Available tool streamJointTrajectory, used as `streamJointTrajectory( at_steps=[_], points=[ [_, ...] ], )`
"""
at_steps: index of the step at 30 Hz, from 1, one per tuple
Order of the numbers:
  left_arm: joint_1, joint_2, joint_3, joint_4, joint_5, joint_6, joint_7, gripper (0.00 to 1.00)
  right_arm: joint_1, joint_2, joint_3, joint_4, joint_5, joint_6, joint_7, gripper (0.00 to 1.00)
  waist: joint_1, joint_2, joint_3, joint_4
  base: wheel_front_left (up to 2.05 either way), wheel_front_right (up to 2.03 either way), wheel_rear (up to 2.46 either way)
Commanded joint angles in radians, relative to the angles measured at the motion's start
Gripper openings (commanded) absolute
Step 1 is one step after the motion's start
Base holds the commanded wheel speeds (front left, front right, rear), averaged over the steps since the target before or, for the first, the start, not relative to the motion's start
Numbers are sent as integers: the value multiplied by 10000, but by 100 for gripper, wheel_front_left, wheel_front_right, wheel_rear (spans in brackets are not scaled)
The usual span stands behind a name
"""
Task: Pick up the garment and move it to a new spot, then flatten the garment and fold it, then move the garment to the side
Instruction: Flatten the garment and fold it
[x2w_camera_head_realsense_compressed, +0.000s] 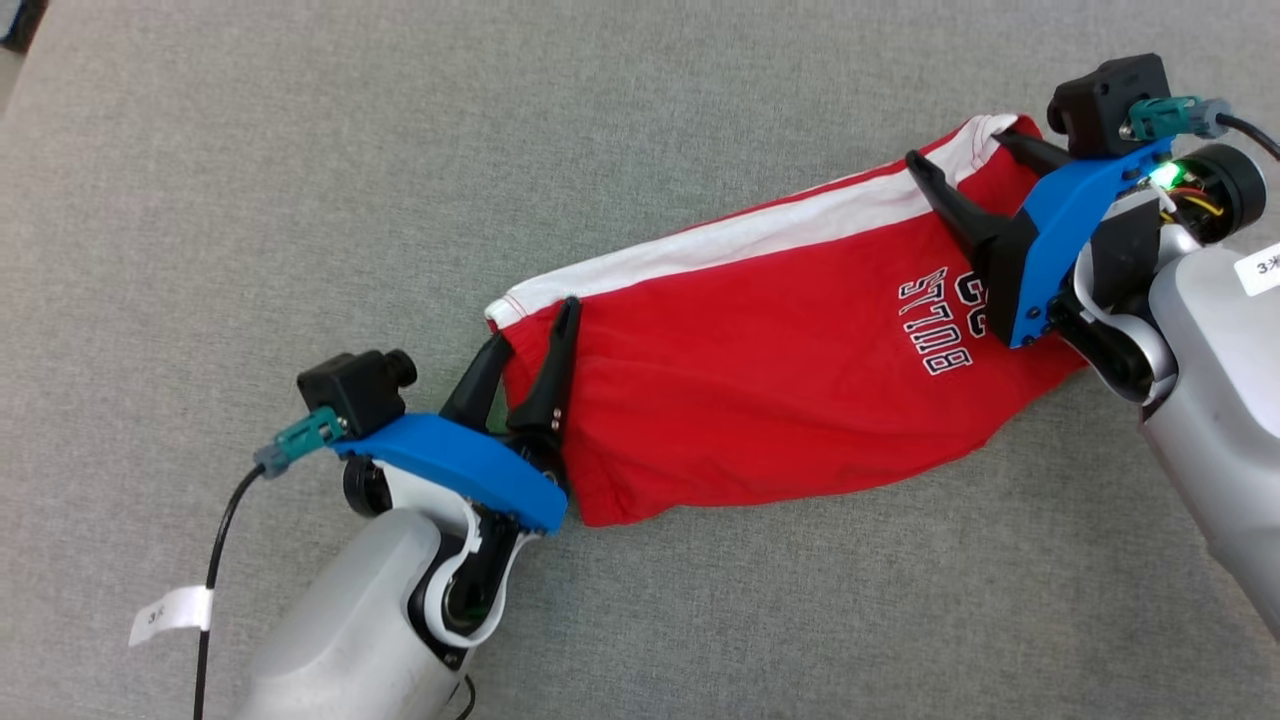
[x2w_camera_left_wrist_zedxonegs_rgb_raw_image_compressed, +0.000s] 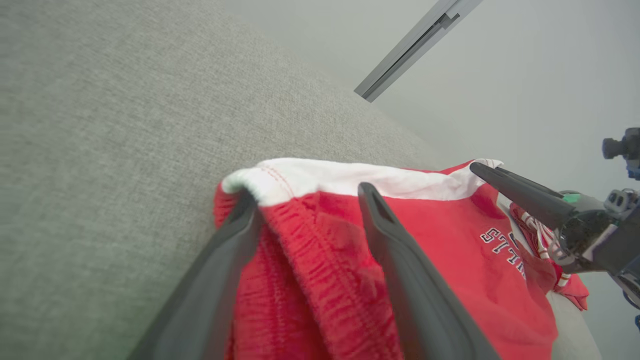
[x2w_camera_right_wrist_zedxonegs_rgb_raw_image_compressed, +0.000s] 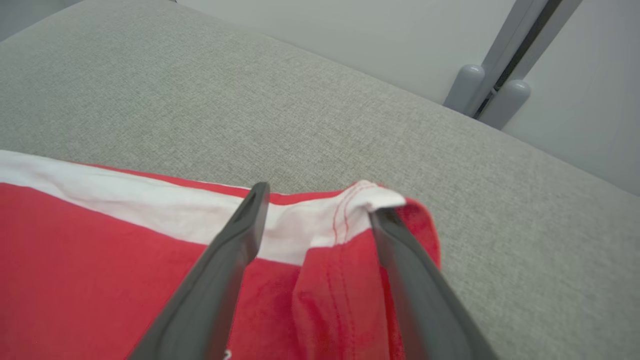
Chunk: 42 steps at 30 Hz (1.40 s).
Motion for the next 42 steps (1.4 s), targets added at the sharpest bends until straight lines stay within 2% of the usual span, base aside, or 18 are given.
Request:
streamJointTrajectory(
  at_steps=[1,10,16,19,24,29,32,36,42],
  points=[
    [171,73,-12,83,29,-47,-15,100,39,-61,70,62,125,2,16,100,0,-2,-123,-29,0,0,0],
    [958,213,-111,270,-22,-166,-127,100,1100,-260,51,235,707,2,105,100,0,-2,-1125,-14,0,0,0],
    [1522,320,292,189,85,-187,-275,100,1795,-199,-462,367,715,2,-52,100,0,-2,-1685,-31,0,0,0],
    [1660,394,623,91,499,-97,-326,100,2095,-163,-840,423,576,2,-181,100,0,-2,-1860,-30,0,0,0],
    [1816,240,2019,-537,2486,163,-328,100,2394,70,-1772,656,102,2,-387,100,0,-2,-1875,-17,0,0,0],
    [1996,-207,3452,-1324,5082,230,-331,100,2433,718,-2773,931,-305,2,-199,100,0,-2,-1676,-116,0,0,0],
    [2183,-534,3996,-1464,6223,178,-332,100,2328,1151,-3284,1108,-750,2,-94,100,0,-2,-1546,-209,0,0,0],
    [2460,-842,4461,-1411,7098,-27,-333,100,2109,1728,-3970,1419,-1537,3,-25,100,0,-2,-1379,-286,0,0,0],
    [2770,-1171,5024,-1356,7573,-345,-334,100,1881,2531,-5316,1930,-2962,3,-122,100,0,-2,-1154,-175,0,0,0]
  ],
)
